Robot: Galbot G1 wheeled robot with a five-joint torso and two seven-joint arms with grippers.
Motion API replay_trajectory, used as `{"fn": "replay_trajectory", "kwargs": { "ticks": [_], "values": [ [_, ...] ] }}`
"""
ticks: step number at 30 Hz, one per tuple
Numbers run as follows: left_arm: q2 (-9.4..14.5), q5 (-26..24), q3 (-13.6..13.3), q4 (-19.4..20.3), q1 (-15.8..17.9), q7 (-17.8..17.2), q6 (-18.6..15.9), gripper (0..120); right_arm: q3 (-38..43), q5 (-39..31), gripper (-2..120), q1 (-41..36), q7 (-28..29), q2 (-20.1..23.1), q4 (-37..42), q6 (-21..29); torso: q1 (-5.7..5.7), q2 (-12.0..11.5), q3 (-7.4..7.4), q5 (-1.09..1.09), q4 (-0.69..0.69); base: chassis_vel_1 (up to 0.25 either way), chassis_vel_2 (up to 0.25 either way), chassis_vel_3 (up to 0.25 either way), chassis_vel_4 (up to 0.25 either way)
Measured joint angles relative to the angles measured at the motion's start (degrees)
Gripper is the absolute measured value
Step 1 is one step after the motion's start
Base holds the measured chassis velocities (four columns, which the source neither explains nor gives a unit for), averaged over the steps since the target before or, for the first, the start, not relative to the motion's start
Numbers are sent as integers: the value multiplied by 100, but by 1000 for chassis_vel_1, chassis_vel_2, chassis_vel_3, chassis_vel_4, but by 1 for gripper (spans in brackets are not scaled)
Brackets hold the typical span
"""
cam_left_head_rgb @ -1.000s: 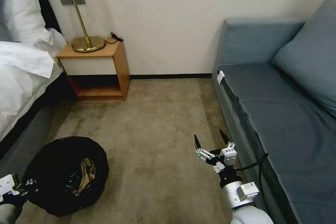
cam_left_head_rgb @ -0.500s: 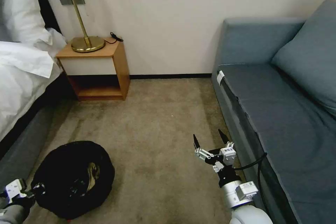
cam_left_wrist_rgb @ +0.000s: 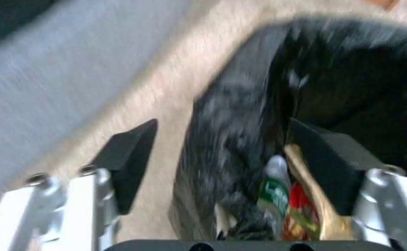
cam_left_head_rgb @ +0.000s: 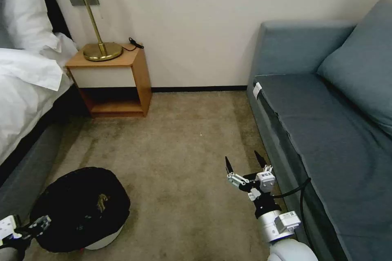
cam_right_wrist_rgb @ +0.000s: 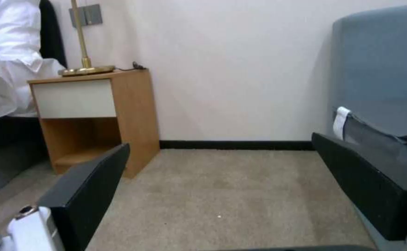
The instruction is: Pick up the trash bin, then pick up the garbage on the floor and place it into the trash bin.
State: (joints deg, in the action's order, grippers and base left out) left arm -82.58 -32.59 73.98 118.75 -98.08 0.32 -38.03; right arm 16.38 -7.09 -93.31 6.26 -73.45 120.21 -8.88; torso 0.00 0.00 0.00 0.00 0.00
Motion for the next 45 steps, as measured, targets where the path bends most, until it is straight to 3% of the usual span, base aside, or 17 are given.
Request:
{"fn": "replay_trajectory", "kwargs": {
  "ticks": [1, 3, 4, 5, 6, 7, 8, 11, 13, 16, 22, 24, 26, 27, 29, 34, 45],
  "values": [
    [-12, 46, 11, 144, -50, 51, 271, 84, -1, -1, 100, 1, 0, 0, 0, 0, 0, 0, 0, 0, 0, 0, 0, 0, 0],
    [-13, 49, 10, 174, -61, 72, 343, 86, -1, -1, 100, 1, 1, 0, 0, 0, 0, 0, 0, 0, 0, 0, 0, 0, 0],
    [-16, 50, -7, 266, -105, 146, 652, 91, -1, -1, 100, 1, 1, 0, -1, 0, 0, 0, 0, 0, -1, 0, 0, 0, 0],
    [-33, 52, -171, 431, -189, 285, 1369, 97, -2, -2, 100, 2, 1, 0, -1, 0, 0, 0, 0, 1, 0, 0, 0, 0, 0],
    [-44, 58, -256, 488, -214, 338, 1575, 98, -2, -2, 100, 2, 1, 0, -2, 1, 0, 0, 0, 1, 0, 0, 0, 0, 0],
    [-44, 58, -256, 488, -214, 338, 1575, 98, -2, -2, 100, 2, 1, 0, -2, 1, 0, 0, 0, 1, 0, 0, 0, 0, 0],
    [-76, 90, -399, 573, -243, 421, 1822, 100, -2, -3, 100, 3, 2, 0, -2, 1, 0, 0, 0, 1, -1, 0, 0, 0, 0],
    [-309, 432, -1049, 955, -323, 738, 2473, 100, -2, -3, 100, 3, 2, 0, -2, 1, 0, 0, 0, 0, -2, 0, 0, 0, 0],
    [-332, 476, -1085, 991, -330, 763, 2525, 100, -2, -3, 100, 3, 2, 0, -2, 1, 0, 0, 0, 0, -2, 0, 0, 0, 0],
    [-504, 962, -1384, 1168, -312, 968, 3000, 100, -3, -3, 100, 4, 2, 1, -2, 1, 0, 0, 0, 1, 0, 0, 0, 0, 0],
    [-543, 1232, -1787, 1114, -261, 1081, 3345, 100, -3, -3, 100, 4, 2, 0, -2, 1, 0, 0, 0, 0, -1, 0, 0, 0, 0],
    [-448, 1501, -2091, 940, -327, 1099, 3737, 100, -3, -3, 100, 4, 1, 0, -2, 1, 0, 0, 0, 0, -1, 0, 0, 0, 0],
    [-423, 1616, -2160, 867, -343, 1114, 3889, 100, -3, -3, 100, 4, 1, 0, -2, 1, 0, 0, 0, 0, -1, 0, 0, 0, 0],
    [-379, 1849, -2316, 706, -368, 1162, 4273, 100, -3, -3, 100, 4, 1, 0, -2, 1, 0, 0, 0, 0, 0, 0, 0, 0, 0],
    [-361, 2062, -2537, 559, -373, 1169, 4618, 100, -3, -3, 100, 4, 1, 0, -2, 1, 0, 0, 0, 0, -1, 0, 0, 0, 0],
    [-390, 2160, -2871, 431, -284, 875, 5019, 100, -3, -3, 100, 5, 1, 0, -2, 1, 0, 0, 0, 0, -1, 0, 0, 0, 0],
    [-387, 2155, -2949, 397, -230, 696, 5129, 100, -4, -3, 100, 4, 1, 0, -2, 1, 0, 0, 0, 0, -1, 0, 0, 0, 0]
  ]
}}
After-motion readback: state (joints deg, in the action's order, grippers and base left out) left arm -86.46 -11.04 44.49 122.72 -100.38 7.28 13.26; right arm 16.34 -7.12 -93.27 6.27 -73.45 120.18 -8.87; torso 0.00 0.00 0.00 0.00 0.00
